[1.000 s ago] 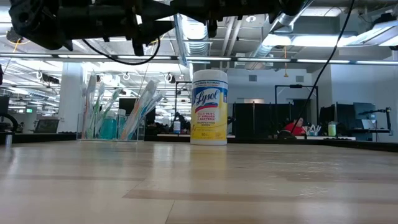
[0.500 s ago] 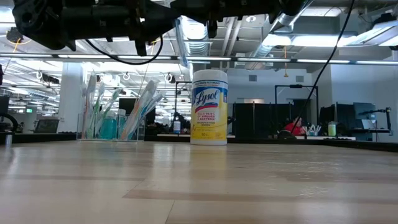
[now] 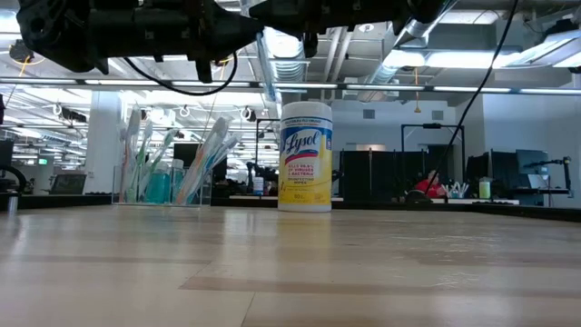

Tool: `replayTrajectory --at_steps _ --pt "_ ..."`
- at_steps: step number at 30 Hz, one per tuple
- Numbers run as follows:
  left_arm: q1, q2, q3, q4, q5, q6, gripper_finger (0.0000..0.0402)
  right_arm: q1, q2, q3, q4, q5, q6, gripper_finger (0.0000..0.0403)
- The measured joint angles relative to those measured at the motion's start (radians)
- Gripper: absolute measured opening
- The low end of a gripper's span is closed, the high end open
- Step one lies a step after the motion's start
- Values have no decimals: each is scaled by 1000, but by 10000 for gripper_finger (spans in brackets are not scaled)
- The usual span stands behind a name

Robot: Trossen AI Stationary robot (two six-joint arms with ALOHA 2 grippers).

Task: Pick & Place toothbrushing station
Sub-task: Put the blue toothbrush into the transparent organizer

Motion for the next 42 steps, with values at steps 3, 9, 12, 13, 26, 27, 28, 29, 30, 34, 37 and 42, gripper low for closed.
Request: replayTrajectory --at_steps 3,9,12,13,26,27,28,29,30,34,37,42 --pt "0 0 -2 -1 -6 -1 25 0 0 0 -4 0 -10 18" --pt "-9 -26 -25 6 -52 -4 18 -11 0 0 -15 -1 -37 58" --pt "-14 -77 -51 -1 -70 -3 17 -21 0 -1 -18 -1 -37 70" --pt "-14 -95 -60 -3 -75 -2 17 -24 0 -1 -17 -1 -37 72" --pt "-14 -330 -185 -124 -236 47 7 -34 0 -1 -11 -1 -35 77" --pt "-14 -343 -188 -136 -253 54 7 -34 0 -1 -10 -1 -35 77" --pt "-14 -355 -188 -155 -280 59 7 -34 0 -1 -10 -1 -34 77" --pt "-14 -367 -189 -180 -308 69 7 -34 0 -1 -10 -1 -34 77" --pt "-14 -377 -189 -202 -336 78 7 -34 0 -1 -10 -1 -34 77" --pt "-14 -407 -189 -269 -441 89 7 -33 0 -1 -11 -1 -34 77" --pt "-14 -415 -189 -285 -511 109 7 -33 0 -1 -11 -1 -34 77" --pt "12 -411 -189 -291 -582 131 7 -33 0 -1 -10 -1 -34 77"
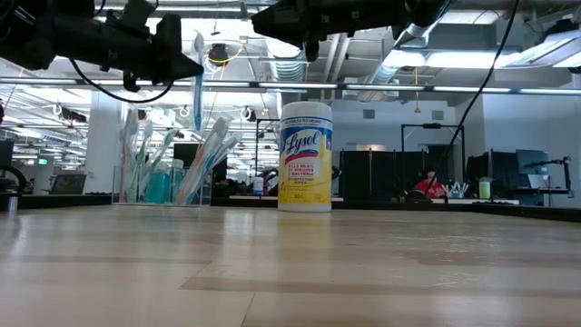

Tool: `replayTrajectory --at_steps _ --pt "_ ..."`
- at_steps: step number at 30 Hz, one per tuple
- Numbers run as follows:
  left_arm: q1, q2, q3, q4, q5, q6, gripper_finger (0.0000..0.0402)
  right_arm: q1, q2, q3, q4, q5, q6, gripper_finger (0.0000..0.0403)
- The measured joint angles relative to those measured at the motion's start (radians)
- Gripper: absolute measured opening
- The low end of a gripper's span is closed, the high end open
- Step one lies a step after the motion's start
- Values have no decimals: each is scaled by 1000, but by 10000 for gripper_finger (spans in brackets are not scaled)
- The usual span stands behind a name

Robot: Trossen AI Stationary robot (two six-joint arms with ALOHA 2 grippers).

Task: Pick & Place toothbrushing station
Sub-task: Put the blue toothbrush into the transparent organizer

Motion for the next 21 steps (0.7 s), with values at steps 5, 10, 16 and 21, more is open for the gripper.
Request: replayTrajectory --at_steps 5,10,16,21 --pt "62 0 0 0 -5 6 7 0 0 0 0 0 -2 77" --pt "131 0 0 -24 -4 26 7 0 0 0 0 0 -11 77" --pt "204 7 0 -51 25 26 7 0 0 0 0 0 -28 77" --pt "259 21 0 -52 52 23 7 0 0 0 -1 0 -29 77"
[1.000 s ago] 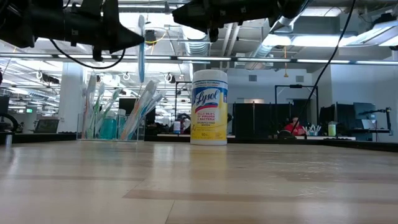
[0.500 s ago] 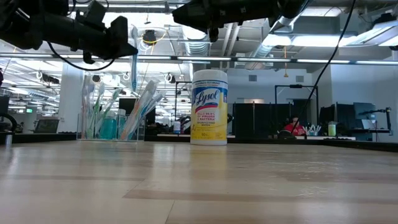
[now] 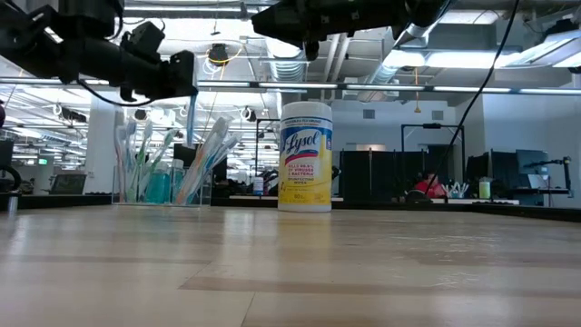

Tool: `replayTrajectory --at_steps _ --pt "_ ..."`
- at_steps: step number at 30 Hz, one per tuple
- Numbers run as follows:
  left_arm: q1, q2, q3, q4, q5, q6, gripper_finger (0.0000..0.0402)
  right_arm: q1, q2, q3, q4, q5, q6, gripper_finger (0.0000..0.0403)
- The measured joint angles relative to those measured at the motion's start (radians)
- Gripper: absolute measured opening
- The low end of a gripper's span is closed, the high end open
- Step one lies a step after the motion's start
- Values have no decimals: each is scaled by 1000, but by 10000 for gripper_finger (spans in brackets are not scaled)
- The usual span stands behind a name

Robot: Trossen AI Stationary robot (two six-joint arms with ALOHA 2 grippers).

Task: Pick & Place toothbrushing station
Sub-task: Put the blue toothbrush into the transparent organizer

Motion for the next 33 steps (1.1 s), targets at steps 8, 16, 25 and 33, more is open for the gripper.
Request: replayTrajectory --at_steps 8,16,25,33 --pt "90 79 0 5 30 -26 7 0 0 0 0 0 -26 77" --pt "152 147 20 15 40 -27 8 0 0 0 1 0 -38 77" --pt "194 231 57 20 72 -28 8 0 0 0 2 0 -52 77" --pt "198 295 67 31 72 -28 8 0 0 0 2 0 -52 77"
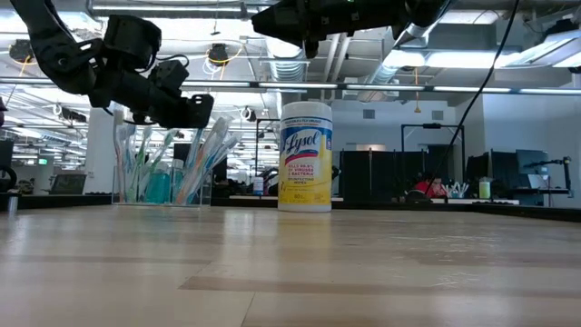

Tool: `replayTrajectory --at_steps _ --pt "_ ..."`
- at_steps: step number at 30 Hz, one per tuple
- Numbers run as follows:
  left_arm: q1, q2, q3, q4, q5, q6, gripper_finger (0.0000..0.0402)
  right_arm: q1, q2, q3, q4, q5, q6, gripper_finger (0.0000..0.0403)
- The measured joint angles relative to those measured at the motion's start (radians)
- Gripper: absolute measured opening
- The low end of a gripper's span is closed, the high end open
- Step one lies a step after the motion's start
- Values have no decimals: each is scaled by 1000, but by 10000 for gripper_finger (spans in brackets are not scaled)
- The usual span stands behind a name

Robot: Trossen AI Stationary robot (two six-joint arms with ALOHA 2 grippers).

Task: Pick & Place toothbrushing station
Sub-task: Put the blue toothbrush into the transparent organizer

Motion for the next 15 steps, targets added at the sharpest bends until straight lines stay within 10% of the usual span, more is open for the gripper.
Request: replayTrajectory --at_steps 15 --pt "0 6 -1 -30 21 0 20 0 0 0 0 0 0 77"
